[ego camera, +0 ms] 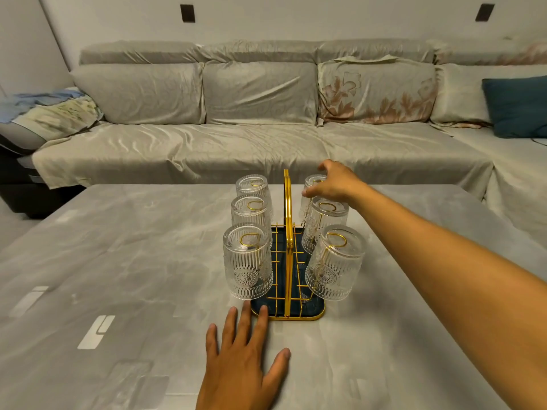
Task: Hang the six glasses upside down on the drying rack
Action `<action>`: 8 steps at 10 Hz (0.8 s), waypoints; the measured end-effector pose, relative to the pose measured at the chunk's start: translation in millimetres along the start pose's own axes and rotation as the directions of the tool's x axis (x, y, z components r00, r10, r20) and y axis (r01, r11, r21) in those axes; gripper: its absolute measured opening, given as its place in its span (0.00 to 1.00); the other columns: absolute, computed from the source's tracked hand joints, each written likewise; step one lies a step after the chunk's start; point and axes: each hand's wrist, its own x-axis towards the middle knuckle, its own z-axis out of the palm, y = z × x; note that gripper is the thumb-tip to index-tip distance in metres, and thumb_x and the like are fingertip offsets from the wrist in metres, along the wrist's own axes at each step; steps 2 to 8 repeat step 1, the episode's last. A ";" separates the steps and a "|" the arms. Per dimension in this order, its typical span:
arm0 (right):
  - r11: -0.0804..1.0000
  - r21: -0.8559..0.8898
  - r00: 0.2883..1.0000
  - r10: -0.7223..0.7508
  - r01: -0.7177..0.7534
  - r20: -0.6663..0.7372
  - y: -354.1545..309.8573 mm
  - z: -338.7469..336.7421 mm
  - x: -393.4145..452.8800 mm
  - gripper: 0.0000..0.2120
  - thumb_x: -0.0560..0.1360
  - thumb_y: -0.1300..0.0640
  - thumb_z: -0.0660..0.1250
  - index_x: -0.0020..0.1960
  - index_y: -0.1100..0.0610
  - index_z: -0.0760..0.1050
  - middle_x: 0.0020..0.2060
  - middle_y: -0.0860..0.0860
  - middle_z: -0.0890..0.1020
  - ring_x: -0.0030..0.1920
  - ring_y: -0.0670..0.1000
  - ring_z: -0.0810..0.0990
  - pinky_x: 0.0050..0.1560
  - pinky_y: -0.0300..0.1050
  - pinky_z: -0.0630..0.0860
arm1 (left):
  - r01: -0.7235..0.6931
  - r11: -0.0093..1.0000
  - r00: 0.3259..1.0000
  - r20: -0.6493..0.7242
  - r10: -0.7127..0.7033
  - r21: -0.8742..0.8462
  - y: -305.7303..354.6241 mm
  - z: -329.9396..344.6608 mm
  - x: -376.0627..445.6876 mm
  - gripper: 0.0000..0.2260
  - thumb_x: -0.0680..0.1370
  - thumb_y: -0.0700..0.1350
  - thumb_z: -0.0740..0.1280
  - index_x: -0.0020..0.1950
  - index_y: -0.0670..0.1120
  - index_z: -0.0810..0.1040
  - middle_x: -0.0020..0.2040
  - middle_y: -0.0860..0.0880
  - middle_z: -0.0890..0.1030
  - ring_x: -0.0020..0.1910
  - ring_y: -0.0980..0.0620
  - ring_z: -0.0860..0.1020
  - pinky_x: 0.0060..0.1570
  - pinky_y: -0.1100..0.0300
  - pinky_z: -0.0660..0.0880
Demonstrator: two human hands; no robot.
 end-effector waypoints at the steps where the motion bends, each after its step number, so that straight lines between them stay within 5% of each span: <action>1: 0.991 0.110 0.988 -0.058 0.074 -0.143 2.0 -17.5 -24.9 0.32 0.67 0.45 0.73 0.66 0.54 0.66 0.66 0.54 0.72 0.62 0.55 0.71 0.56 0.50 0.71 | -0.014 1.000 1.000 0.011 0.014 -0.011 -0.5 -0.9 -2.0 0.33 0.70 0.75 0.38 0.67 0.66 0.25 0.72 0.58 0.28 0.73 0.53 0.30 0.68 0.47 0.28; 8: 0.991 0.110 0.988 -0.058 0.074 -0.143 2.0 -17.5 -24.9 0.32 0.67 0.45 0.73 0.66 0.54 0.66 0.66 0.54 0.72 0.62 0.55 0.71 0.56 0.50 0.71 | -0.014 1.000 1.000 0.011 0.014 -0.011 -0.5 -0.9 -2.0 0.33 0.70 0.75 0.38 0.67 0.66 0.25 0.72 0.58 0.28 0.73 0.53 0.30 0.68 0.47 0.28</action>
